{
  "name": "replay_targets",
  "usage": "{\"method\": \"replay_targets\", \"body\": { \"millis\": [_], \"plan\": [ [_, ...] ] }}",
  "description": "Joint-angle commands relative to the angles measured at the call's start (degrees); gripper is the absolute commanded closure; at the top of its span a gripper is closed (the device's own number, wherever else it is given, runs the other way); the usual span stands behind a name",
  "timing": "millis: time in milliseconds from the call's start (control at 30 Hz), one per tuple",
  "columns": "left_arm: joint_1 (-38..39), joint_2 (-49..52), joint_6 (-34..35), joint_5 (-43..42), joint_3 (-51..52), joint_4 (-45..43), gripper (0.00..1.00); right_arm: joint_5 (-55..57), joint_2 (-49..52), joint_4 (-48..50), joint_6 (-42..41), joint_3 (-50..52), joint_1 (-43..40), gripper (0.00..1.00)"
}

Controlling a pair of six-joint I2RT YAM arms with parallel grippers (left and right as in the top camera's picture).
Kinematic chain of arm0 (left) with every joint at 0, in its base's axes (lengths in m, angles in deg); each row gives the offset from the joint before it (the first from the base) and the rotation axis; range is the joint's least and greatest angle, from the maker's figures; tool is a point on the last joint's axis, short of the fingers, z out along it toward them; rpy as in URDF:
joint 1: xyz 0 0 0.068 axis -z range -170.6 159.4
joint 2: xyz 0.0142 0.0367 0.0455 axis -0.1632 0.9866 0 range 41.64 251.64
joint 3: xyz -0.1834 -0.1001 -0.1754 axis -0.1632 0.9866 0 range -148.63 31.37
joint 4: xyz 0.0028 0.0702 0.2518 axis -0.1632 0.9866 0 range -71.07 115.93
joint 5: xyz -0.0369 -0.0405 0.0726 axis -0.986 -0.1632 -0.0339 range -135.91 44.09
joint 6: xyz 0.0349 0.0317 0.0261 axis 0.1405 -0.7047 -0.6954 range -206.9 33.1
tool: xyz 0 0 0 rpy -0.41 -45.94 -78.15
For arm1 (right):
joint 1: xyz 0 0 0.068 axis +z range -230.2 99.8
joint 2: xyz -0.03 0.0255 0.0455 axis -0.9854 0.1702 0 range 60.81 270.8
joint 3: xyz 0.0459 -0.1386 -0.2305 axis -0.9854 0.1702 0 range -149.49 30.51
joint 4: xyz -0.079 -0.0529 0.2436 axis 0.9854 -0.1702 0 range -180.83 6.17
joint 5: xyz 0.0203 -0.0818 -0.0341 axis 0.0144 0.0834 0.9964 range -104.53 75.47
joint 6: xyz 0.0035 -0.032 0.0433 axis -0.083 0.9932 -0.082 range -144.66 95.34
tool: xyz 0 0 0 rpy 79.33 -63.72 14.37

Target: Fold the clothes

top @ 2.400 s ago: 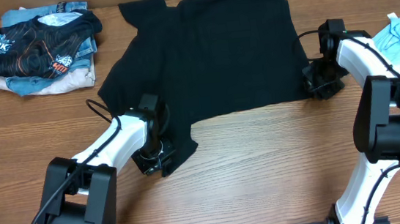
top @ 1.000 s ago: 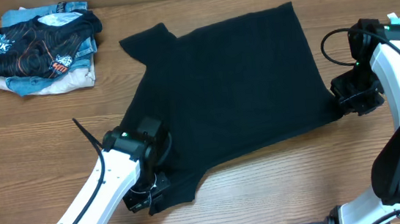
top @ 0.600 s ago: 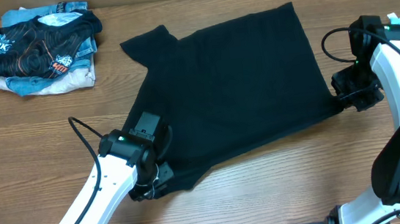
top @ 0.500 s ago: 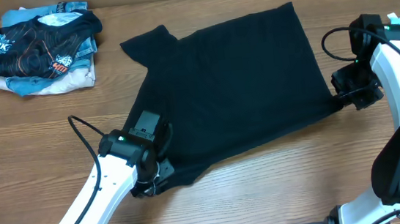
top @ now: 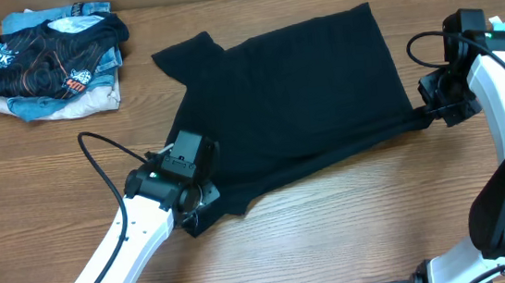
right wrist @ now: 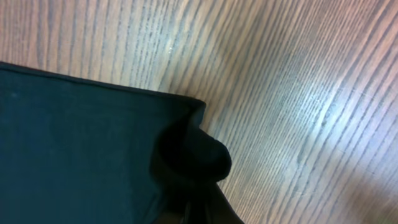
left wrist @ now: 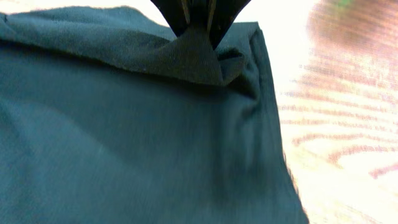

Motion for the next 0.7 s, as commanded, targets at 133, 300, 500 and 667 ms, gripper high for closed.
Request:
{"method": "replay_targets", "body": {
  "millis": [133, 300, 500, 667],
  "plan": [
    [-0.31, -0.63, -1.53, 10.29, 0.33, -6.43, 0.89, 1.07, 0.72, 2.58, -0.48, 0.39, -0.46, 0.93],
    [-1.81, -0.59, -4.72, 10.97, 0.33, -12.20, 0.86, 1.03, 0.72, 5.66, -0.46, 2.43, -0.42, 0.93],
    [-3.50, 0.00, -8.70, 11.17, 0.33, -18.69, 0.87, 0.74, 0.72, 11.17, -0.46, 6.80, -0.42, 0.93],
    [-4.68, 1.99, -10.84, 11.26, 0.33, -24.35, 0.90, -0.83, 0.72, 16.22, 0.00, 8.66, -0.28, 0.94]
  ]
}}
